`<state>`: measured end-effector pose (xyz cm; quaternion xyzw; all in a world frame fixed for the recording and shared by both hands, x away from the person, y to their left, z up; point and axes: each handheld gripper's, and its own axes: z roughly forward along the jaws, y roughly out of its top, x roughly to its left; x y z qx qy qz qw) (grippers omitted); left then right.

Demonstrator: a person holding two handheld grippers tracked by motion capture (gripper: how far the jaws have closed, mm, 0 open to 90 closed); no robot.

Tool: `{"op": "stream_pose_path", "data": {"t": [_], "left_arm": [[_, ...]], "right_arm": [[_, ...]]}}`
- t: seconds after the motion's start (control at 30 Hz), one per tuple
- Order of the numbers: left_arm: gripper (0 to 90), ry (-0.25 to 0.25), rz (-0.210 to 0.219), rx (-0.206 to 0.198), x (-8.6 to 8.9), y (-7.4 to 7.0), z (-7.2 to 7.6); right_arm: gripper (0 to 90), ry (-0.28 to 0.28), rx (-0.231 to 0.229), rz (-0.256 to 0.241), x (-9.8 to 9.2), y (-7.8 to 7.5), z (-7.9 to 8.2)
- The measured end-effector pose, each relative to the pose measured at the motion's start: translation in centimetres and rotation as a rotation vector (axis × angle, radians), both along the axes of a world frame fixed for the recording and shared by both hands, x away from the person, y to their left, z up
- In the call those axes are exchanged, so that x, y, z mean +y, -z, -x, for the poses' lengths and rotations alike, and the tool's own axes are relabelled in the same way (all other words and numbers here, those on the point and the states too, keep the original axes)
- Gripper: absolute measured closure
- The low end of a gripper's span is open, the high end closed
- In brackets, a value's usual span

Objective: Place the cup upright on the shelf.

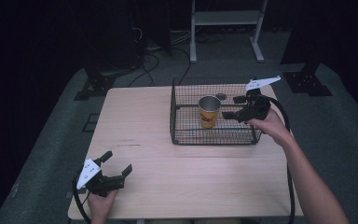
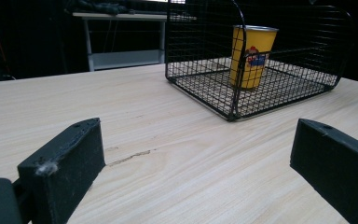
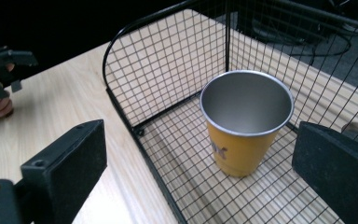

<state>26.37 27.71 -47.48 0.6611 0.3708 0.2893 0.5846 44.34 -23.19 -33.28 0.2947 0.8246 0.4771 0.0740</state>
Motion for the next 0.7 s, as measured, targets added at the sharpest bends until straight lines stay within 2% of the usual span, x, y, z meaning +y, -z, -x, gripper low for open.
{"op": "stream_pose_path", "data": {"t": [0.7], "left_arm": [[2.3, -0.002, 0.000, 0.001, 0.0, 0.0, 0.0]], "right_arm": [[2.6, -0.013, -0.008, -0.024, -1.9, 0.1, 2.5]]}}
